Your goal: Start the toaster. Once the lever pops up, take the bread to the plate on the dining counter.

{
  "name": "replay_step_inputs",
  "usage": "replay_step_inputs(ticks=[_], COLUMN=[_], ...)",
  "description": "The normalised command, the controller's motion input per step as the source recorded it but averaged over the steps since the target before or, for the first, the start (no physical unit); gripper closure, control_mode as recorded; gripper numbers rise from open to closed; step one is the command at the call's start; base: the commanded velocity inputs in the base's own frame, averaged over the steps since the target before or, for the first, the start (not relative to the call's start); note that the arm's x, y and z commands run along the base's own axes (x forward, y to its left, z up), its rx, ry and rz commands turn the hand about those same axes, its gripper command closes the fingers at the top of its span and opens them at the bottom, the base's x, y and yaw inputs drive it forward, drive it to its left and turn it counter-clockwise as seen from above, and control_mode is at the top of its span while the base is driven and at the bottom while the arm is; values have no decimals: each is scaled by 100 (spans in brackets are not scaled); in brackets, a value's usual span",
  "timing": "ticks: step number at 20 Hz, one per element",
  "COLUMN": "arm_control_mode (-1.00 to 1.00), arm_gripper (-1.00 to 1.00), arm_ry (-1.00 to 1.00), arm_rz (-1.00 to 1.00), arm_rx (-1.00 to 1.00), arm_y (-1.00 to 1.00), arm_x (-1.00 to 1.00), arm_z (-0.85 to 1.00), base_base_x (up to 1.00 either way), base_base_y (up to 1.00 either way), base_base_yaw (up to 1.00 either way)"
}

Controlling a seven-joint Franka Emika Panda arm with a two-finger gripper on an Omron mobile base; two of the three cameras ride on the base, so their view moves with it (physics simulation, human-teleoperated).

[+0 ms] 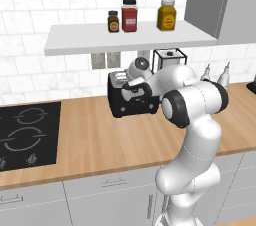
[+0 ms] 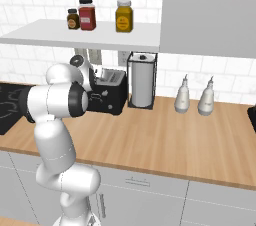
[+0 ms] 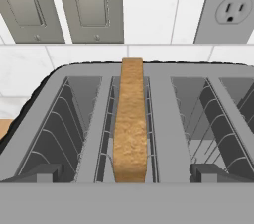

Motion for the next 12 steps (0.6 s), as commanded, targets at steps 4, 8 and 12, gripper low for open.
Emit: replay_step_inputs(ticks=[4,8,12], arm_control_mode=[-100,-100,-100], arm_gripper=[-100,-100,-100], arm_ry=[0,0,0], arm_rz=[0,0,0], arm_rx=[0,0,0], arm_y=[0,0,0], arm_x=[0,0,0], arm_z=[0,0,0], base_base_x=[0,0,0], base_base_y=[0,0,0], base_base_yaw=[0,0,0])
